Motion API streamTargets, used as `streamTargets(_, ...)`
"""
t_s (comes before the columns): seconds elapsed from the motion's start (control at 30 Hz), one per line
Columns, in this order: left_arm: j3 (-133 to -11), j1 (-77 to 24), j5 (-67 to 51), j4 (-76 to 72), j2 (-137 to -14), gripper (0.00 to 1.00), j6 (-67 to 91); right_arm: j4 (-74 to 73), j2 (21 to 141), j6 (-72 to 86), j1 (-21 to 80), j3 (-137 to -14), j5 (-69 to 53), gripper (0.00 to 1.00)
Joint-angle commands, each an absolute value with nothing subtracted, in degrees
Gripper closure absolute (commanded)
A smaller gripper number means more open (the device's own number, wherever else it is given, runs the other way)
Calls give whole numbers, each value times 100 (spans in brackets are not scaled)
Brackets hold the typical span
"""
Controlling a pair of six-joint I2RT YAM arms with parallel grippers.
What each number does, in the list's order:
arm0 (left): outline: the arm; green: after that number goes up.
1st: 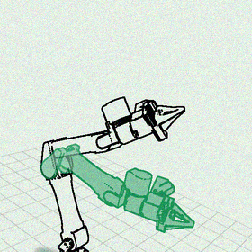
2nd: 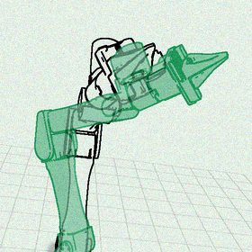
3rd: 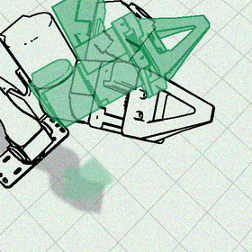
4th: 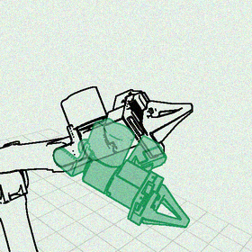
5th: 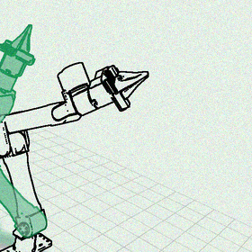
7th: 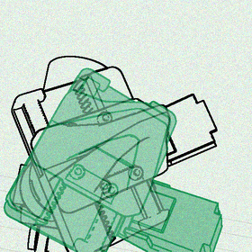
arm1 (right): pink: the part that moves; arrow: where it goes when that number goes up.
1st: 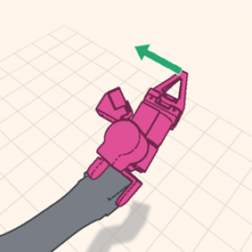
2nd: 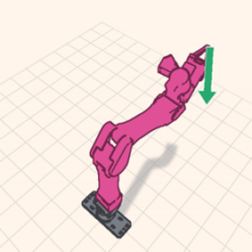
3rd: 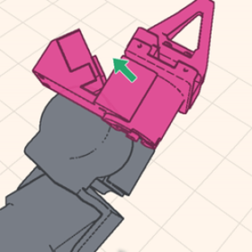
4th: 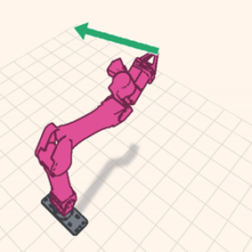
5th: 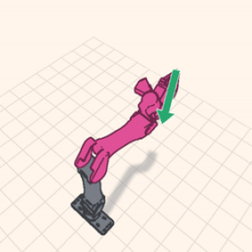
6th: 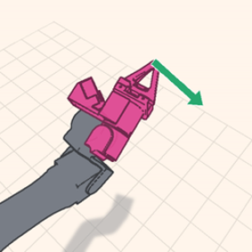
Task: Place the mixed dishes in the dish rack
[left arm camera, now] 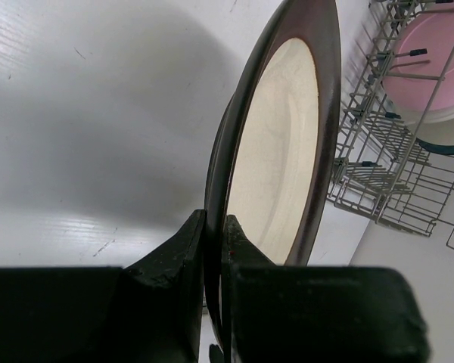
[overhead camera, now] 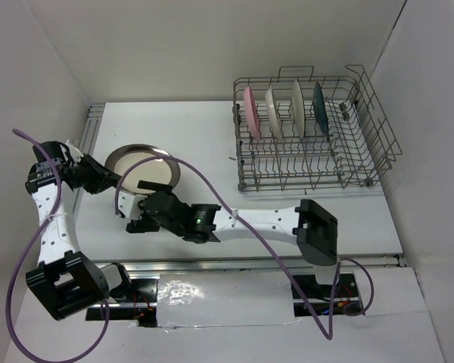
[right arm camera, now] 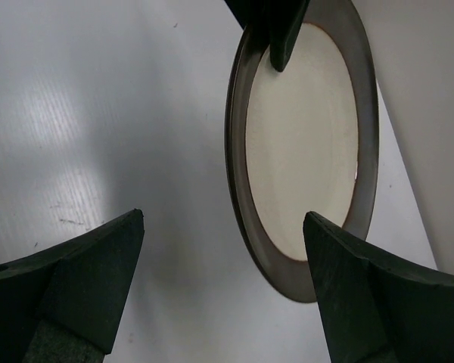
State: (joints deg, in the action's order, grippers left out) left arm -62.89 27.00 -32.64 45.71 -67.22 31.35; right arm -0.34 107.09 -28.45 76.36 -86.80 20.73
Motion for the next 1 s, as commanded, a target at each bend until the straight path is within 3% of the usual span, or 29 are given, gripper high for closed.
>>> streamTargets(0.0, -6636, 2689, -3814, 4298, -6451, 100, 3182, 509, 10968, -3234, 7655, -9210, 2355, 8)
streamTargets(0.17, -6689, 2681, -3823, 4377, -6399, 100, 3155, 650, 11408, -3436, 7576, -9562, 2532, 16)
streamTargets(0.4, -6706, 2672, -3858, 4394, -6372, 100, 3112, 501, 11619, -3595, 7444, -9791, 2602, 80)
streamTargets(0.5, -6706, 2681, -3841, 4412, -6363, 100, 3103, 606, 11505, -3516, 7400, -9677, 2619, 97)
streamTargets(0.97, -6548, 2681, -4332, 4122, -6442, 99, 3041, 334, 10811, -3489, 7400, -9519, 2513, 100)
